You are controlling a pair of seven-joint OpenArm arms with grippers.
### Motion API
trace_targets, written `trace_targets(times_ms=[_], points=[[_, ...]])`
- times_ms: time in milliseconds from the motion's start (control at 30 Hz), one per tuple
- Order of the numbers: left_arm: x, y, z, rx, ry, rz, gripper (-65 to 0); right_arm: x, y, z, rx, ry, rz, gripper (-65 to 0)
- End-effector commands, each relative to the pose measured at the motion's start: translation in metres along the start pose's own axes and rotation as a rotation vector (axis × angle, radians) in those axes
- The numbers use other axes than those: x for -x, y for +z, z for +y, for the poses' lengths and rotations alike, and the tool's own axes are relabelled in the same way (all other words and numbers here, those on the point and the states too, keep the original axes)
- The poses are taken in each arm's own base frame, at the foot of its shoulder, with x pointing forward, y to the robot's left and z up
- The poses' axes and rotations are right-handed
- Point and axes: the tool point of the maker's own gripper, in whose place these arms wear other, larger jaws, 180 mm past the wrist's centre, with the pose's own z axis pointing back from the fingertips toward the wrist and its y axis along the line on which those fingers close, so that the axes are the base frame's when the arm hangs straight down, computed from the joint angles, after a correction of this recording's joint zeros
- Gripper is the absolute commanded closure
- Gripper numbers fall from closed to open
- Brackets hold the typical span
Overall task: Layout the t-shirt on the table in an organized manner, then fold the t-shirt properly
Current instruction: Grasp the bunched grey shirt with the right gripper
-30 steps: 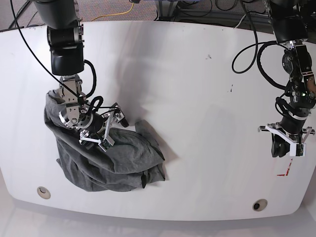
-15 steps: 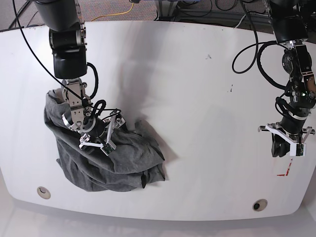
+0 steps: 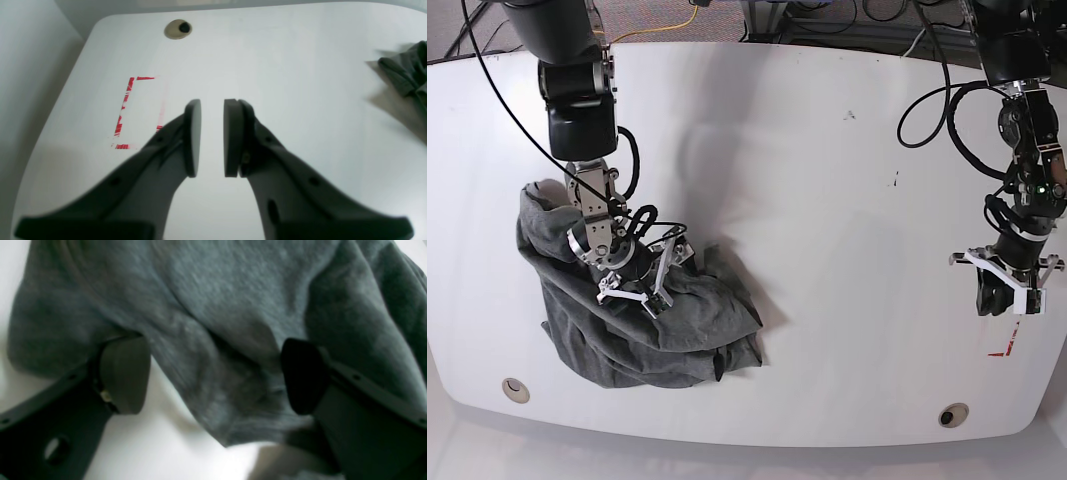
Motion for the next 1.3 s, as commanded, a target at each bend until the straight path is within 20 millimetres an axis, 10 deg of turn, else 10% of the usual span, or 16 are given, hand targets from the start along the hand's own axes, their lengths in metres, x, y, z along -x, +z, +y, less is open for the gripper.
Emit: trace_targets(times_ms=[0,600,1267], points=[[-0.022,0.002,0.005,-0.010,-0.014,-0.067,-10.7,-0.004,0.000,-0.001,0.002,0.020,0.004,-51.0],[-0.022,0.002,0.006,-0.012,-0.015,-0.064,-10.7,0.001,-0.004,0.016,-0.021,0.000,0.006,-11.1],[-0.022,0.002,0.007,-0.012,-0.017,-0.065,-10.7,-0.016,0.020,0.007,0.105,0.039,-0.023,0.0]])
